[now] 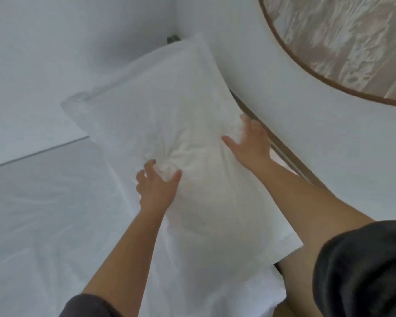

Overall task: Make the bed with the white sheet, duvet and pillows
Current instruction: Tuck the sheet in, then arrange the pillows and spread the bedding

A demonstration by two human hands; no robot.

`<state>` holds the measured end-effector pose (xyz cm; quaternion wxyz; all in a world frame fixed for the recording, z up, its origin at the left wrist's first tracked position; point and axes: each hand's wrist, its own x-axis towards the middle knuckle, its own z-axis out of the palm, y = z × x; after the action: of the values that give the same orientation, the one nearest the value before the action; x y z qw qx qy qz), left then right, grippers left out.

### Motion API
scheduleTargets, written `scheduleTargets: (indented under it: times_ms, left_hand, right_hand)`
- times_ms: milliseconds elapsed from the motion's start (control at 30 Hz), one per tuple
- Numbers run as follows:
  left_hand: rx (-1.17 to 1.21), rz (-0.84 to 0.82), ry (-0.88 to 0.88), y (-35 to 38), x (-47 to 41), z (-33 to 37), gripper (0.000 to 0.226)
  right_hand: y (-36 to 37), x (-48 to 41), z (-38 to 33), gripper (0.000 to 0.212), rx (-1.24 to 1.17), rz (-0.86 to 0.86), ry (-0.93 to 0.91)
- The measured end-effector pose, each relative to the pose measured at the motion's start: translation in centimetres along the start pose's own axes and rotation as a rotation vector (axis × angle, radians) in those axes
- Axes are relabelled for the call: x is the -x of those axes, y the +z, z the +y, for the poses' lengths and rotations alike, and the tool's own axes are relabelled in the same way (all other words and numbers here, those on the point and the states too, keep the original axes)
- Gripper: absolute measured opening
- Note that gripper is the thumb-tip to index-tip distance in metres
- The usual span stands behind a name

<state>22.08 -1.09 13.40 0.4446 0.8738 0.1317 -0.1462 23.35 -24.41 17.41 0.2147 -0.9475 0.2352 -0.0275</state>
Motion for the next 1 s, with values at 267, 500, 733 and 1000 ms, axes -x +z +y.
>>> scheduleTargets:
  times_ms: [267, 500, 733, 1000]
  left_hand:
    - [-0.215, -0.131, 0.018, 10.7, -4.0, -6.2, 0.090]
    - [-0.089, -0.009, -0.044, 11.5, -3.0, -7.9, 0.103]
    - [0.215, 0.001, -0.146, 11.5, -0.9, -8.1, 0.115]
    - [0.080, -0.096, -0.078, 11.6, -2.7, -8.2, 0.109]
  right_hand:
    - [12.5, -1.5, 6.1, 0.068, 0.287, -0.372, -0.062]
    - [12.8, -2.1, 8.7, 0.072, 0.233, -0.384, -0.025]
    - [9.2, -2.7, 12.7, 0.051, -0.006, -0.261, 0.309]
    - [7.9, -1.0, 13.1, 0.024, 0.009, 0.088, 0.124]
